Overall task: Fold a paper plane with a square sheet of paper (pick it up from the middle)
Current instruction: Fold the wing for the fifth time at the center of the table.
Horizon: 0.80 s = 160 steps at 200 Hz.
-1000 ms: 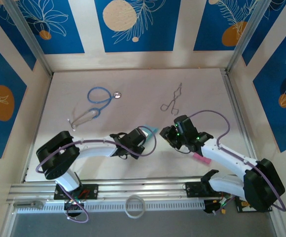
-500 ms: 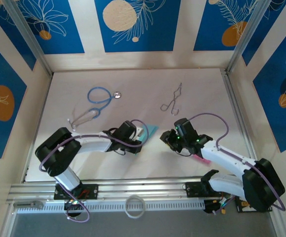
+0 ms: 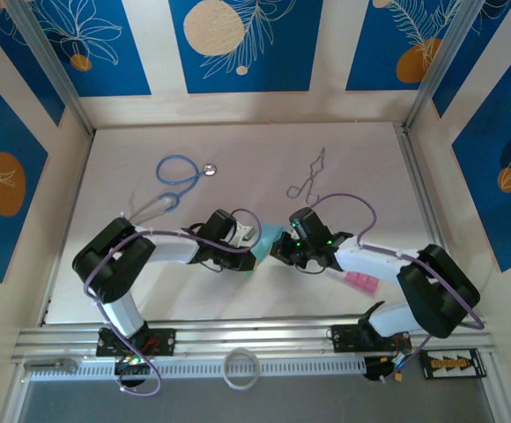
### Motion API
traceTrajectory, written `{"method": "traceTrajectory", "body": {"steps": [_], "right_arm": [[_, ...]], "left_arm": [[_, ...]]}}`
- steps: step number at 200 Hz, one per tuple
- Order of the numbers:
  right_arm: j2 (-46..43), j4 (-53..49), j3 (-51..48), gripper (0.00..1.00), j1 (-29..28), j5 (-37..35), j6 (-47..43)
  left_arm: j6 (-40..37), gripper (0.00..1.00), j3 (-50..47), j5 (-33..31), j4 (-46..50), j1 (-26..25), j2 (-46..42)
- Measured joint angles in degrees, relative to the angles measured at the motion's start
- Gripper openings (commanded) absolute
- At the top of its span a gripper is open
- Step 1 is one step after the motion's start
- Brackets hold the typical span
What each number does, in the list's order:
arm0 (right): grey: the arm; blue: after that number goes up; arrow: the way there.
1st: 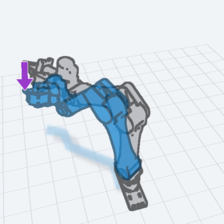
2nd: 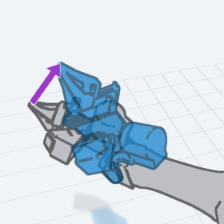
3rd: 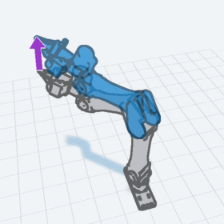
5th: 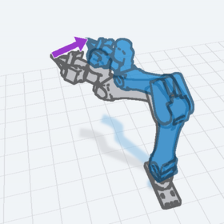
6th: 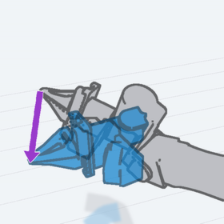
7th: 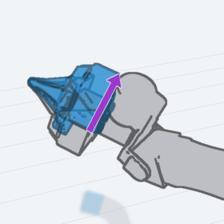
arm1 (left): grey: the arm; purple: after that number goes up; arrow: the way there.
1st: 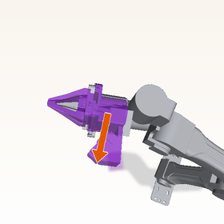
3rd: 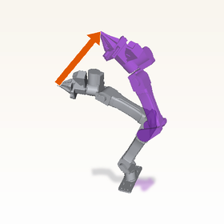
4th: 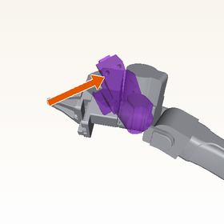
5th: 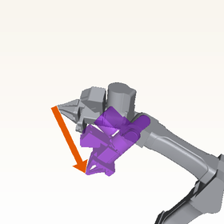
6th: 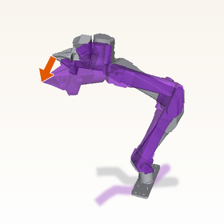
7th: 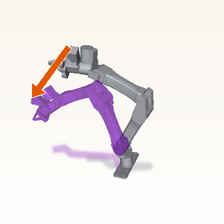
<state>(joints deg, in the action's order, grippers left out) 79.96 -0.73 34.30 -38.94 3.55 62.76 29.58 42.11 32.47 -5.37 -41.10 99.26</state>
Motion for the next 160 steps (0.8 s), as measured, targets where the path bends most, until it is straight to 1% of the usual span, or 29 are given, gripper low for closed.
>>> {"method": "traceTrajectory", "body": {"steps": [48,160], "right_arm": [[6.23,6.03,2.05,0.06,-0.85,1.09,-0.37],[10.71,9.07,3.63,0.05,1.18,0.96,0.76]], "left_arm": [[0.39,0.00,0.59,3.76,-0.24,0.90,1.44],[1.42,0.00,0.59,7.41,-1.09,2.23,2.60]]}}
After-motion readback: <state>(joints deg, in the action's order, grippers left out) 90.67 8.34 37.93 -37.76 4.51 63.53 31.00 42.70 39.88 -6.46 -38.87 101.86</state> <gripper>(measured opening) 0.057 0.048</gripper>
